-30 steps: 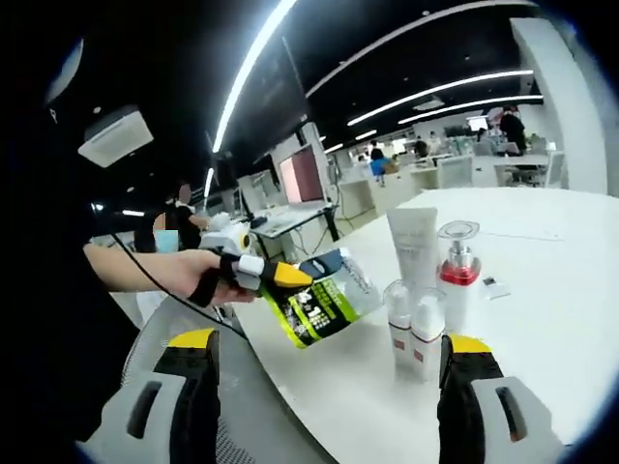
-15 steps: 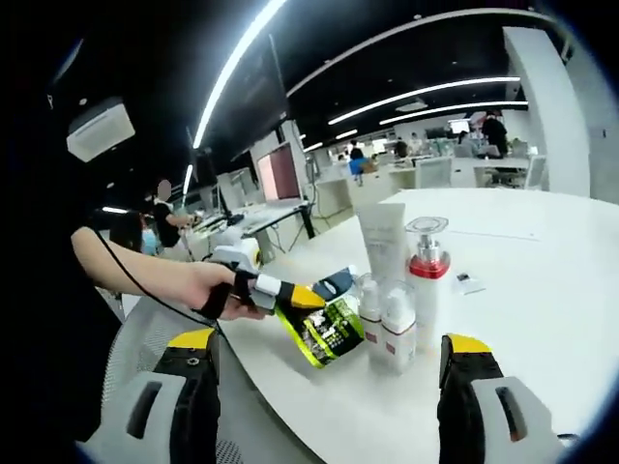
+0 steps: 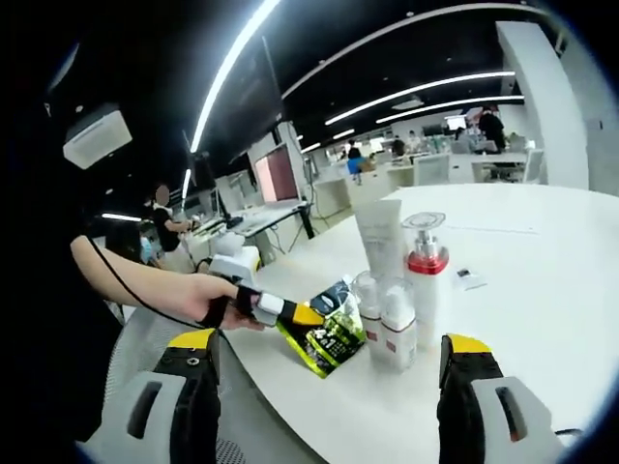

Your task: Arrange the skincare products in the storage area until every visible bottle or jar stands upright without overlapping.

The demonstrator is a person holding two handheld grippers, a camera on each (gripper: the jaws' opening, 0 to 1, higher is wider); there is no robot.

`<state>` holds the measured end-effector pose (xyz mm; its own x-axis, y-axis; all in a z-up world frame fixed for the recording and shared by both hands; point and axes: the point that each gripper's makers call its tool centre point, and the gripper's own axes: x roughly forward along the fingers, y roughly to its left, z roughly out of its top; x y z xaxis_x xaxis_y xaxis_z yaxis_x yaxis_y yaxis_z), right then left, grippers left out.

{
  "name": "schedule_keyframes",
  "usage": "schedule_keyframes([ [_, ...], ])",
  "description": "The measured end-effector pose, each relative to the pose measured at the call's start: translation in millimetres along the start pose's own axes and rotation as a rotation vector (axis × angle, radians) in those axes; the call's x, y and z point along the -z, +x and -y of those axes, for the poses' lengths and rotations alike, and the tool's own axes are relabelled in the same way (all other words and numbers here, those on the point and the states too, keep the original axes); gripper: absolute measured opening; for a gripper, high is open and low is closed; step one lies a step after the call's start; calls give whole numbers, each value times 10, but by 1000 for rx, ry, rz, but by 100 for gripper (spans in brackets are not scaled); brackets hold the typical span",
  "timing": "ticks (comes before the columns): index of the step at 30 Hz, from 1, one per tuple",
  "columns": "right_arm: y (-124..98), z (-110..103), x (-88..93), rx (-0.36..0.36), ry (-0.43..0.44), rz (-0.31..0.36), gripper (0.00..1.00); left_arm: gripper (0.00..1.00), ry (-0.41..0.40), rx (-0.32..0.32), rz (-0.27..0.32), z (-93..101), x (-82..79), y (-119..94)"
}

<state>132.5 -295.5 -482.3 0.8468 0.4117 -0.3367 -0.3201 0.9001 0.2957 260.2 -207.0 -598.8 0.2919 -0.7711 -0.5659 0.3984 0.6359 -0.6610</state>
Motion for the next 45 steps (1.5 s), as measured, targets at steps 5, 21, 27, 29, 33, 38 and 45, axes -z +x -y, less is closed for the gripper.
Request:
schedule_keyframes([
  [5, 4, 13, 18, -4, 1, -6, 99, 4, 47, -33, -12, -71, -5, -15],
  [21, 3, 1, 18, -3, 10, -8, 99, 15, 361, -212, -88, -343, 10, -143],
  [27, 11, 26, 39, -2, 10, -10, 99, 18, 770, -214, -118, -173, -56, -137],
  [29, 12, 26, 40, -3, 11, -9, 99, 19, 817, -168, -122, -71, -36, -108],
  [33, 18, 45, 52, -1, 12, -11, 99, 23, 903, -137, -190, -69, 101, -8],
  [38, 19, 69, 61, 5, 11, -12, 99, 26, 938, -148, -223, -79, 177, 57],
  [45, 22, 79, 70, 8, 14, -14, 99, 30, 941, -132, -206, -92, 82, 143],
])
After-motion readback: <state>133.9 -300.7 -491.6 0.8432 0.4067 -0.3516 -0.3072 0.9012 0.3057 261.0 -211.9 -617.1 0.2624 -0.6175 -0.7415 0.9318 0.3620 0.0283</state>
